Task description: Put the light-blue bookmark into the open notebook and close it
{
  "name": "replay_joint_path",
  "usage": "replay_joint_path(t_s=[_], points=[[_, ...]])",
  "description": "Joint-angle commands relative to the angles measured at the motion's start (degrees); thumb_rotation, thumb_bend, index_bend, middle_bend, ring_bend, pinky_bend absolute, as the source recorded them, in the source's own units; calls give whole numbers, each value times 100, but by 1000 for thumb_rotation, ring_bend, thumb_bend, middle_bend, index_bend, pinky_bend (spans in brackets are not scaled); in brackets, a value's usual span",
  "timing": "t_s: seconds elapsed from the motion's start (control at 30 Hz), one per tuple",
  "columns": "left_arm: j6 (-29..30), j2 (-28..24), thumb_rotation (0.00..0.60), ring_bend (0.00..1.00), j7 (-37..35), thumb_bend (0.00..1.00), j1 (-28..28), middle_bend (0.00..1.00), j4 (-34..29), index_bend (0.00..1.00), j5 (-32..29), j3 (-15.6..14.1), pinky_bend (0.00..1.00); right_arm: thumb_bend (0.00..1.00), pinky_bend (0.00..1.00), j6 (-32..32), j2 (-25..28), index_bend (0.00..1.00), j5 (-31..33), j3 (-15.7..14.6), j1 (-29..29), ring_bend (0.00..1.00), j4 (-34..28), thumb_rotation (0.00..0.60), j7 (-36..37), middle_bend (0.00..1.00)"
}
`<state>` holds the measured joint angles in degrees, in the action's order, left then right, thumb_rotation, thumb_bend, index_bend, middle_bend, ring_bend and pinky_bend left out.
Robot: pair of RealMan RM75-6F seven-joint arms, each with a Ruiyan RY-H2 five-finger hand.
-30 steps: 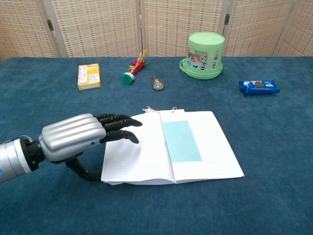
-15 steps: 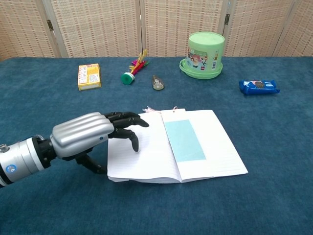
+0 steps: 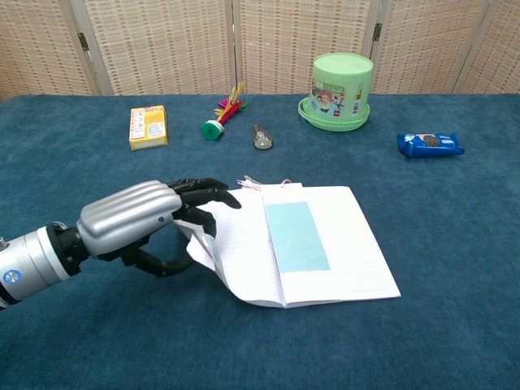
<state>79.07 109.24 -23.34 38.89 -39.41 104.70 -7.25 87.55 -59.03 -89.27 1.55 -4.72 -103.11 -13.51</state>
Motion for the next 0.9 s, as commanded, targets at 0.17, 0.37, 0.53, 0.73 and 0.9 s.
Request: replay_joint_path(t_s=[0.17,0.37,0.53,0.73,0.9], points=[[246,-215,600,97,9,551,-131,200,32,616,-27,-41,152,210,0,-47,-10,0,-34,27,-24,0,-9,600,-12,100],[599,-658,600,97,153,551,-220,201,-81,621,41,-91,152,209,0,-57,-32,0,-88,42,-31,0,-10,600,-25,100],[849,-948,600,97,506,551,-116,201,-261,620,252,-122,152,205,0,-11,-56,0,-108,38,11,0,7,600,-11,100],[912,-1172,600,97,1070,551,227,201,-667,618,675,-202,152,205,0,33,-66,0,-134,28,61,0,24,600,3,100],[786,-1321,600,97,1565,551,544,201,-1027,613,1021,-268,152,205,0,63,-72,0,-146,18,102,0,30,600,5,100]])
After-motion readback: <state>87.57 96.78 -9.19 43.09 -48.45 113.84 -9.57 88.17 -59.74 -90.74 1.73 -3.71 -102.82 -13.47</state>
